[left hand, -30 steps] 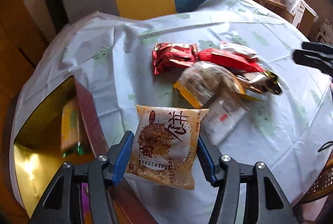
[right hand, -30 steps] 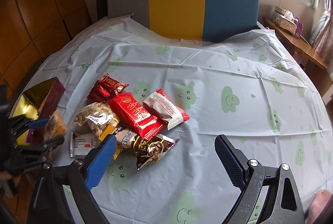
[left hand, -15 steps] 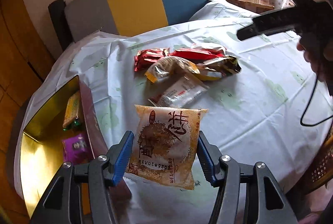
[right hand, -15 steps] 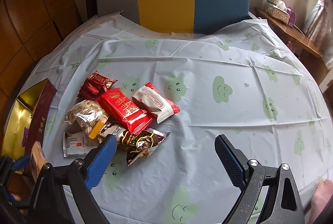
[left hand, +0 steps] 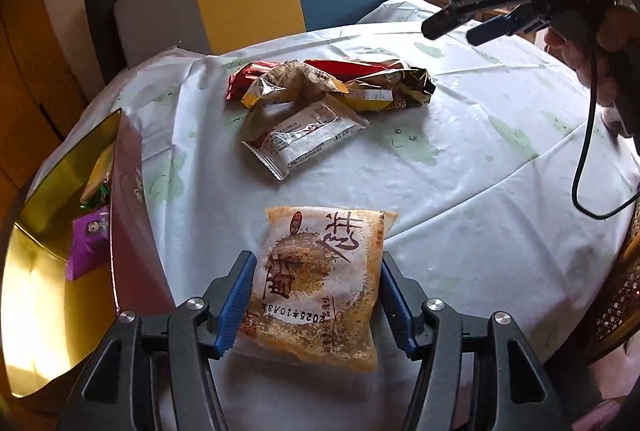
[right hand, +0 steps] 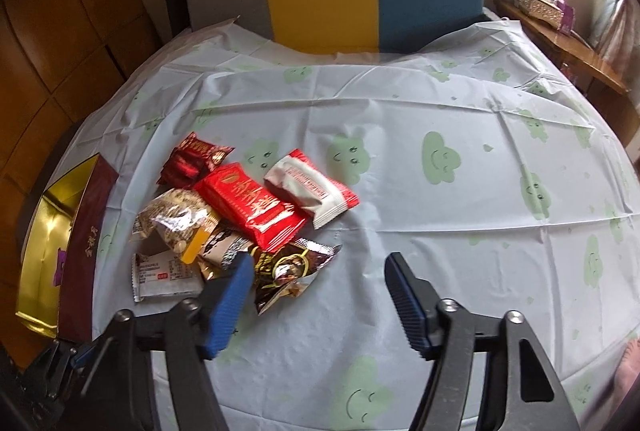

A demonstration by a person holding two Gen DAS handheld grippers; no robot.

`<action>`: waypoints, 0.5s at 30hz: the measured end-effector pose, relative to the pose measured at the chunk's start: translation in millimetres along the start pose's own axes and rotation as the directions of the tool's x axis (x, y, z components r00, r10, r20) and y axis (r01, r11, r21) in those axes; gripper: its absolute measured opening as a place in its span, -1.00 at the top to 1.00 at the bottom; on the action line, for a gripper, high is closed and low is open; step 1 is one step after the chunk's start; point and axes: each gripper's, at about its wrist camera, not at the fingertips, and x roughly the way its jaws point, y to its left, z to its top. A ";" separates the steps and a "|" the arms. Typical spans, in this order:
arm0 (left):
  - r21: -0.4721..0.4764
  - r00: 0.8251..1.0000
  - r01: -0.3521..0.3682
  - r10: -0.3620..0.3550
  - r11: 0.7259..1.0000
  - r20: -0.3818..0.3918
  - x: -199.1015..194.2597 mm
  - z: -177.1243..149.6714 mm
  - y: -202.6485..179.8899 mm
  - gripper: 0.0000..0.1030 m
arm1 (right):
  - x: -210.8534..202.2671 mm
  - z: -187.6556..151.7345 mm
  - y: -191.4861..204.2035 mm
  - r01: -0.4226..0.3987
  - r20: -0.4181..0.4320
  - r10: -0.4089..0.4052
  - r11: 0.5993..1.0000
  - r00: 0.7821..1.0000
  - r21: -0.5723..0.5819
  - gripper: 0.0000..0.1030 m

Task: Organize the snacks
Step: 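Carry the bread bag into the gold tin with the left tool while the right tool grasps the red packet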

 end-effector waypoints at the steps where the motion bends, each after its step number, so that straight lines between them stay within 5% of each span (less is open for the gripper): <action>1: -0.007 1.000 0.007 -0.007 1.000 0.002 -0.3 -0.5 1.5 -0.19 | 0.6 -0.7 2.5 -0.002 -0.001 0.002 1.000 1.000 -0.009 -0.16; 9: -0.025 0.999 0.035 -0.035 0.999 0.017 -0.6 -1.1 5.6 -0.19 | 9.2 1.0 35.3 -0.079 -0.030 0.076 0.993 0.997 -0.092 -0.05; 15: -0.033 0.998 0.051 -0.050 0.998 0.029 -1.8 -2.2 8.0 -0.19 | 35.5 24.4 66.5 -0.033 -0.066 0.018 0.970 0.998 -0.241 -0.05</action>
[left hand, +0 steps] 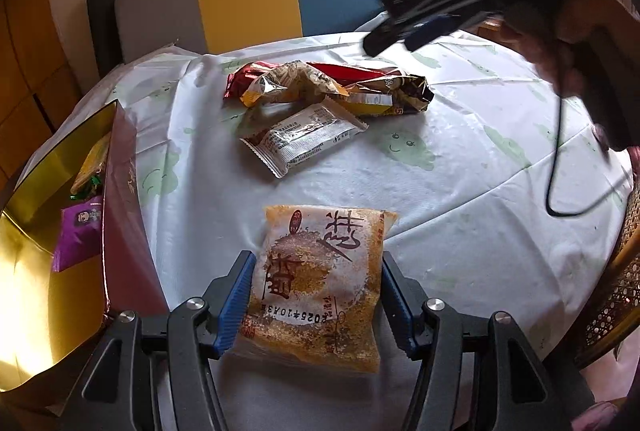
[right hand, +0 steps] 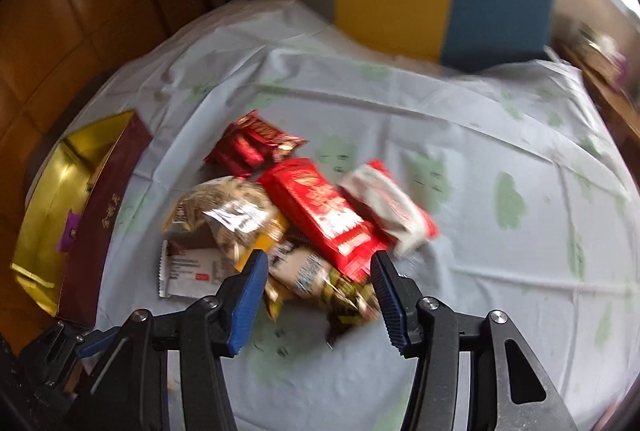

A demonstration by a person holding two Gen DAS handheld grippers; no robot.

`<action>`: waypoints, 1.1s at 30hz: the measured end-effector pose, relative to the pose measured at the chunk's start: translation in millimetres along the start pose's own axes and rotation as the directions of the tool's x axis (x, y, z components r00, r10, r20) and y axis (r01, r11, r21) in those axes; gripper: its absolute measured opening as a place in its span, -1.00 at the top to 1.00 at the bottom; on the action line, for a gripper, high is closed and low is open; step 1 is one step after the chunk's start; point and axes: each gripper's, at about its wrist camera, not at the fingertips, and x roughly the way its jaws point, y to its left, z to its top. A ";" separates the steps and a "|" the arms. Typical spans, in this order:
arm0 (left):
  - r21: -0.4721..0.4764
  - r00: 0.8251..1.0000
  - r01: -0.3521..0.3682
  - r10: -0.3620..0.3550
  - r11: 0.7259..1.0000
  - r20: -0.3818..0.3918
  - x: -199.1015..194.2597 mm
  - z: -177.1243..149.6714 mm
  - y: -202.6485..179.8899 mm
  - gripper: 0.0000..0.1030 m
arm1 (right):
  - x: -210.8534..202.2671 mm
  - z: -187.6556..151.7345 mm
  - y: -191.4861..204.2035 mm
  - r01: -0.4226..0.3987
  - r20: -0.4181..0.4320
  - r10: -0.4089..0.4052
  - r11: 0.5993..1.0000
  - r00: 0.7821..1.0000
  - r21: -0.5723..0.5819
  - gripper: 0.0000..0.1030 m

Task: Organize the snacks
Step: 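Carry the bread bag into the gold tin with the left tool while the right tool grasps the red packet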

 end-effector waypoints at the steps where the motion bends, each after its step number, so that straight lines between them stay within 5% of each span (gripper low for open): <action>1: -0.002 1.000 0.004 -0.004 1.000 0.001 0.0 -0.2 0.5 -0.19 | 7.9 5.9 3.1 0.033 -0.012 -0.034 0.999 0.999 -0.029 -0.05; 11: -0.027 0.999 0.039 -0.039 0.999 0.006 1.2 -0.9 5.5 -0.20 | 71.4 34.3 1.1 0.053 -0.115 -0.061 0.996 0.992 -0.071 -0.04; 18: -0.040 0.999 0.042 -0.042 0.998 0.000 3.6 -0.9 7.4 -0.21 | 65.6 34.3 10.2 0.083 -0.080 -0.094 0.988 0.992 -0.131 0.40; 22: -0.055 0.999 0.046 -0.046 0.997 -0.005 3.8 -0.4 8.7 -0.20 | 64.2 35.3 8.7 0.052 -0.088 -0.063 0.991 0.994 -0.122 0.31; 25: -0.057 0.999 0.040 -0.041 0.998 -0.006 4.4 -0.1 7.3 -0.20 | 69.2 38.5 2.9 0.054 -0.104 -0.065 0.993 0.992 -0.103 -0.13; 29: -0.060 0.999 0.043 -0.044 0.997 -0.010 4.7 -0.1 7.3 -0.20 | 82.2 39.3 -2.1 0.058 -0.116 -0.072 0.991 0.991 -0.118 -0.15; 33: -0.060 0.999 0.042 -0.043 0.997 -0.010 4.5 0.1 7.7 -0.20 | 78.8 39.9 -3.8 0.061 -0.095 -0.071 0.993 0.993 -0.103 0.13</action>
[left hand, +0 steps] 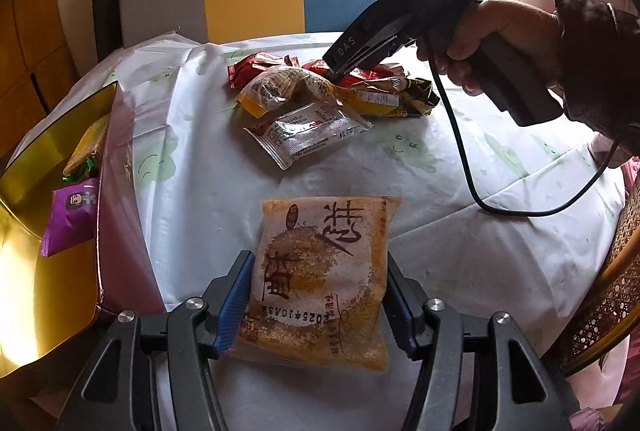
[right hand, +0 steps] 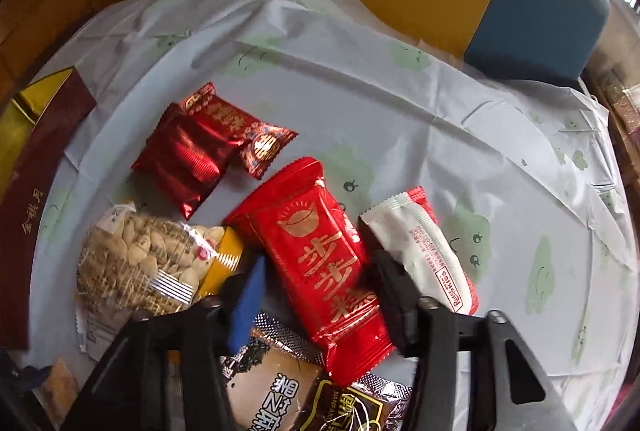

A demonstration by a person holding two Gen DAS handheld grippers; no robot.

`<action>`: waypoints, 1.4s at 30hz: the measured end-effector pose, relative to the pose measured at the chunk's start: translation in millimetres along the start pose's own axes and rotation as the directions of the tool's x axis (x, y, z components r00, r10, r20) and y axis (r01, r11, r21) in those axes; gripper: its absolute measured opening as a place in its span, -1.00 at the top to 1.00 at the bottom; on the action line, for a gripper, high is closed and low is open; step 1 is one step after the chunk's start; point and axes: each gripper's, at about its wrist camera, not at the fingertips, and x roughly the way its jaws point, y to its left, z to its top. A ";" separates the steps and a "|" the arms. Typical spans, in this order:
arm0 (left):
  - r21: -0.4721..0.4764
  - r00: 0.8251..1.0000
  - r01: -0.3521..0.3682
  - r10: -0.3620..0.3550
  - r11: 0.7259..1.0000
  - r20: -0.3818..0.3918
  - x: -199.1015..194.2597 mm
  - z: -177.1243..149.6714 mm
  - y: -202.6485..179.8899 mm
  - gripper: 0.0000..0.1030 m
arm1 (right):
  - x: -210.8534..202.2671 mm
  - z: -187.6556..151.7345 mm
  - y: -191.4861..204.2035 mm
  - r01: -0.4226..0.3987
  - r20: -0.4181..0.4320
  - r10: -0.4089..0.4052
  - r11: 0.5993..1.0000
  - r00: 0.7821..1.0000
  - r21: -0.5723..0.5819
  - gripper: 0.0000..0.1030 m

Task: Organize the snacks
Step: 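Carry the bread bag into the gold tin with the left tool while the right tool grasps the red packet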

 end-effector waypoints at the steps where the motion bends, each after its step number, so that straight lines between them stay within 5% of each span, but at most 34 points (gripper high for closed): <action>1: 0.000 1.000 0.000 0.000 1.000 0.000 0.1 0.4 0.0 -0.20 | -2.7 -0.3 1.8 0.001 0.007 -0.001 1.000 1.000 -0.004 0.16; 8: 0.000 1.000 -0.003 0.003 1.000 0.000 0.5 0.3 -0.3 -0.20 | -54.1 -7.3 13.0 0.055 0.126 -0.050 0.998 0.991 -0.032 0.19; 14: 0.005 1.000 -0.006 0.006 1.000 -0.004 -0.8 2.5 -0.6 -0.16 | -99.6 -28.0 20.9 0.023 0.140 -0.018 0.999 0.990 -0.040 0.19; 22: -0.052 0.995 0.050 -0.045 0.997 0.084 -41.8 15.0 16.4 -0.15 | -100.6 -94.5 55.2 -0.074 0.048 0.079 0.992 0.996 -0.100 0.19; 27: -0.186 0.986 0.074 -0.044 0.980 0.158 -79.6 30.5 60.4 -0.15 | -74.7 -120.4 65.1 -0.099 -0.018 0.097 0.989 0.995 -0.106 0.21; 35: -0.494 0.993 -0.017 0.074 0.869 0.097 -89.6 48.8 184.1 -0.15 | -63.8 -121.7 65.9 -0.111 -0.024 0.109 0.988 0.994 -0.109 0.21; 42: -0.590 0.992 -0.116 0.117 0.799 -0.036 -39.1 61.1 253.9 -0.15 | -61.0 -122.7 72.6 -0.098 -0.021 0.096 0.987 0.995 -0.130 0.21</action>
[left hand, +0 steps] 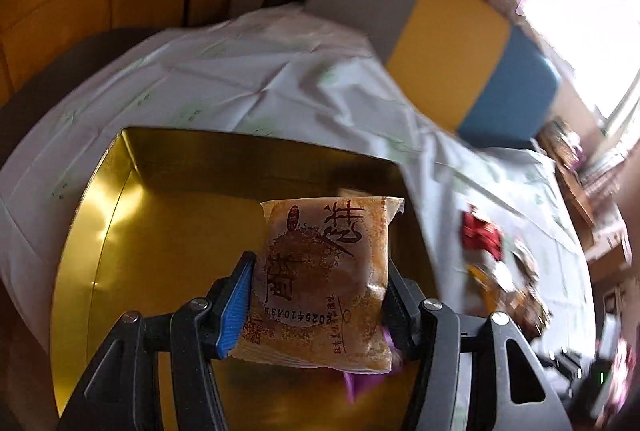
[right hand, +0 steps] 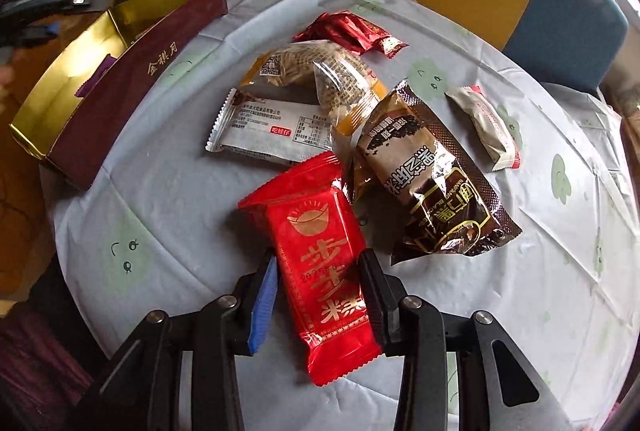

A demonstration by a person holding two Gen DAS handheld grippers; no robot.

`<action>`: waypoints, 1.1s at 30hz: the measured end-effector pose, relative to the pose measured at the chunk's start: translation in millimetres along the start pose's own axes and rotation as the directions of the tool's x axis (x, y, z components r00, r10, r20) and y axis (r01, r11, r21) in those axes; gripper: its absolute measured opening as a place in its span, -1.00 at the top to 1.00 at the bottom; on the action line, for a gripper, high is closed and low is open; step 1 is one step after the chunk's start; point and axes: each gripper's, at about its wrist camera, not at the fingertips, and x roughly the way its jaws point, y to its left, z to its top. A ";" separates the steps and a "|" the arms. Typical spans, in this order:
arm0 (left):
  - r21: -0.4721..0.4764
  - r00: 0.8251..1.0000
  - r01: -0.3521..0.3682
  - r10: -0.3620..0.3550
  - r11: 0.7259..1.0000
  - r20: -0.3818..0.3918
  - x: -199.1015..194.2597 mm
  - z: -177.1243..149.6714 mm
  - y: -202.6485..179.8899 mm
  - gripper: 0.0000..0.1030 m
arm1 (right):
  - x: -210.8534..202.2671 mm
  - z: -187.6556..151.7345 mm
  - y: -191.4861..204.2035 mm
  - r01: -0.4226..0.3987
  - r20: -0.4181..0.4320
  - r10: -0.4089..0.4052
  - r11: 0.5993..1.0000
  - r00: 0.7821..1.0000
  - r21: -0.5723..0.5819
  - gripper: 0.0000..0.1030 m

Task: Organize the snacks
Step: 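Carry the bread bag into the gold tin with the left tool while the right tool grasps the red packet, then carry the red packet into the gold tin and release with the right tool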

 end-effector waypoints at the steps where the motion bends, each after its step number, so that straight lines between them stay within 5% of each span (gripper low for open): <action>1: 0.006 1.000 0.000 0.000 1.000 -0.012 8.7 4.3 1.1 -0.15 | -0.5 0.1 0.2 0.001 0.000 -0.001 1.000 1.000 -0.001 0.21; 12: -0.039 0.997 -0.051 0.049 0.998 -0.063 61.7 27.8 6.6 -0.29 | -0.8 -0.1 2.1 0.008 0.002 -0.008 1.000 1.000 -0.014 0.21; 24: 0.113 0.976 -0.178 0.162 0.977 0.143 -26.9 -29.5 -25.6 -0.29 | 0.0 -0.3 4.6 0.023 0.014 -0.023 0.999 1.000 -0.023 0.21; 33: 0.151 0.972 -0.209 0.188 0.966 0.141 -48.9 -87.9 -33.6 -0.29 | -1.8 -3.2 6.3 0.025 0.017 -0.024 0.999 1.000 -0.020 0.22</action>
